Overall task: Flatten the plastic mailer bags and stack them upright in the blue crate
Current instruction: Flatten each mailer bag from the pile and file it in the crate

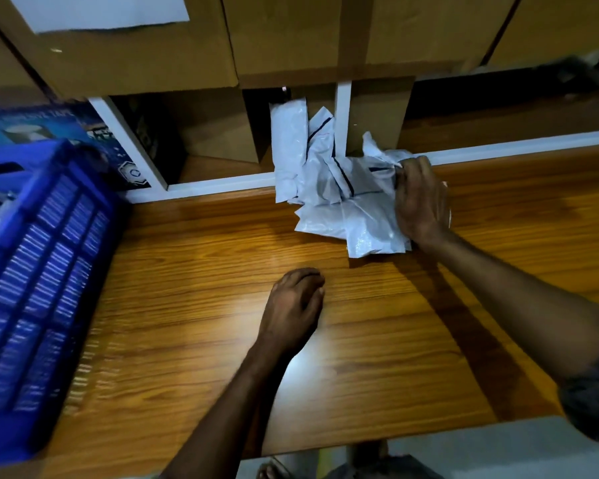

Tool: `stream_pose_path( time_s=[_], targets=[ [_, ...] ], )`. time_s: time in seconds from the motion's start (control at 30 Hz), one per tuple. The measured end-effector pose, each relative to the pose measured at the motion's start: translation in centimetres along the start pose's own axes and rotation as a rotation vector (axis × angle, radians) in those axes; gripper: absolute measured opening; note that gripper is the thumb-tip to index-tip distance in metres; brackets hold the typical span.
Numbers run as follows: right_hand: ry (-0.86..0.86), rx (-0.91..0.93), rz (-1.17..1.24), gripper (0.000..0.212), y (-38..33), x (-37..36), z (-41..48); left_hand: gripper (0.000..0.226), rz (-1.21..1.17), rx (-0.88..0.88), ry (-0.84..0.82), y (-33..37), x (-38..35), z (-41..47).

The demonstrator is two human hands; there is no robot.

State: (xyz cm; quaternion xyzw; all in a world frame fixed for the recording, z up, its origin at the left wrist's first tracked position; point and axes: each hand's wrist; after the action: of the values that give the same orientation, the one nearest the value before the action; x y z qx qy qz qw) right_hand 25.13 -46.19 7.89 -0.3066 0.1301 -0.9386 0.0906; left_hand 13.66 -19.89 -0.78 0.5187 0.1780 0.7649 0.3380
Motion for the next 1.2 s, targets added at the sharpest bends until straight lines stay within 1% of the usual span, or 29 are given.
stream_pose_path(
  time_s=[0.07, 0.13, 0.2, 0.27, 0.3, 0.33, 0.4, 0.43, 0.47, 0.5, 0.53, 0.57, 0.6, 0.63, 0.67, 0.7, 0.73, 0.77, 0.83, 0.9, 1.03, 1.2],
  targets=[
    [0.027, 0.042, 0.114, 0.023, -3.4, 2.3, -1.5, 0.021, 0.071, 0.005, 0.058, -0.9, 1.8, -0.8],
    [0.017, 0.119, 0.187, 0.025, -7.1, 4.3, -4.5, 0.022, 0.163, -0.007, 0.105, -3.0, 4.5, -2.4],
    [0.006, 0.195, 0.207, 0.02, -10.8, 6.1, -8.4, 0.018, 0.151, 0.066, 0.189, -6.0, 7.2, -4.1],
    [-0.045, 0.263, 0.242, 0.008, -14.3, 7.6, -12.8, 0.016, 0.055, 0.166, 0.296, -8.6, 10.1, -5.9],
    [-0.111, 0.306, 0.257, 0.002, -16.0, 8.2, -15.1, 0.018, -0.005, 0.238, 0.339, -9.1, 11.6, -6.7],
    [-0.205, 0.354, 0.247, 0.005, -17.0, 8.5, -16.8, 0.021, -0.072, 0.317, 0.373, -9.1, 12.3, -6.9],
    [-0.427, 0.437, 0.178, 0.017, -19.0, 8.6, -19.8, 0.027, -0.241, 0.442, 0.421, -8.9, 13.4, -7.2],
    [-0.505, 0.424, 0.151, 0.023, -19.6, 8.5, -20.6, 0.026, -0.339, 0.51, 0.44, -8.8, 13.6, -7.1],
    [-0.551, 0.37, 0.138, 0.03, -20.3, 8.4, -21.2, 0.023, -0.444, 0.58, 0.453, -8.6, 14.0, -7.2],
    [-0.547, 0.289, 0.14, 0.036, -20.7, 8.5, -21.4, 0.018, -0.513, 0.632, 0.447, -8.4, 14.4, -7.2],
    [-0.507, 0.204, 0.161, 0.04, -20.8, 8.6, -21.4, 0.015, -0.524, 0.621, 0.439, -7.9, 14.7, -7.2],
    [-0.449, 0.139, 0.18, 0.042, -20.8, 8.8, -21.3, 0.015, -0.448, 0.54, 0.42, -7.3, 15.1, -7.3],
    [-0.406, 0.104, 0.181, 0.041, -20.5, 8.9, -21.1, 0.018, -0.322, 0.407, 0.38, -6.5, 15.4, -7.5],
    [-0.402, 0.108, 0.151, 0.041, -20.1, 8.9, -21.1, 0.023, -0.193, 0.255, 0.33, -5.5, 15.4, -7.6],
    [-0.458, 0.132, 0.098, 0.043, -19.7, 8.7, -21.2, 0.029, -0.1, 0.116, 0.263, -4.6, 14.9, -7.8],
    [-0.556, 0.156, 0.027, 0.049, -19.4, 8.5, -21.3, 0.036, -0.009, 0.003, 0.171, -3.8, 14.2, -7.8],
    [-0.66, 0.169, -0.041, 0.056, -19.0, 8.3, -21.4, 0.043, 0.095, -0.073, 0.07, -3.4, 13.1, -8.0],
    [-0.738, 0.172, -0.088, 0.063, -18.6, 7.9, -21.6, 0.049, 0.197, -0.108, -0.026, -3.3, 11.9, -8.3],
    [-0.794, 0.171, -0.118, 0.067, -17.9, 7.2, -21.9, 0.056, 0.33, -0.109, -0.143, -3.9, 10.2, -9.3],
    [-0.798, 0.167, -0.11, 0.065, -17.5, 6.6, -21.6, 0.059, 0.325, -0.085, -0.173, -4.9, 9.6, -9.8],
    [-0.776, 0.163, -0.12, 0.062, -17.6, 6.0, -21.8, 0.061, 0.326, -0.108, -0.153, -6.0, 9.4, -9.7],
    [-0.792, 0.155, -0.096, 0.061, -17.1, 5.8, -22.1, 0.06, 0.366, -0.088, -0.149, -5.7, 9.2, -10.2]
  ],
)
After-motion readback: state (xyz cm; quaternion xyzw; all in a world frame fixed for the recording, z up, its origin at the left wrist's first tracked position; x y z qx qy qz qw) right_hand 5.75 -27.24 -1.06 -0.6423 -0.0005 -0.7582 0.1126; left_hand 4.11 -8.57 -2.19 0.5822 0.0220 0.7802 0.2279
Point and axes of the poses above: each hand's wrist, its own z-axis towards the middle knuckle, its own x-axis out of the back of the hand, y = z × x, and after that the axes turned 14 degrees about y, right-handed
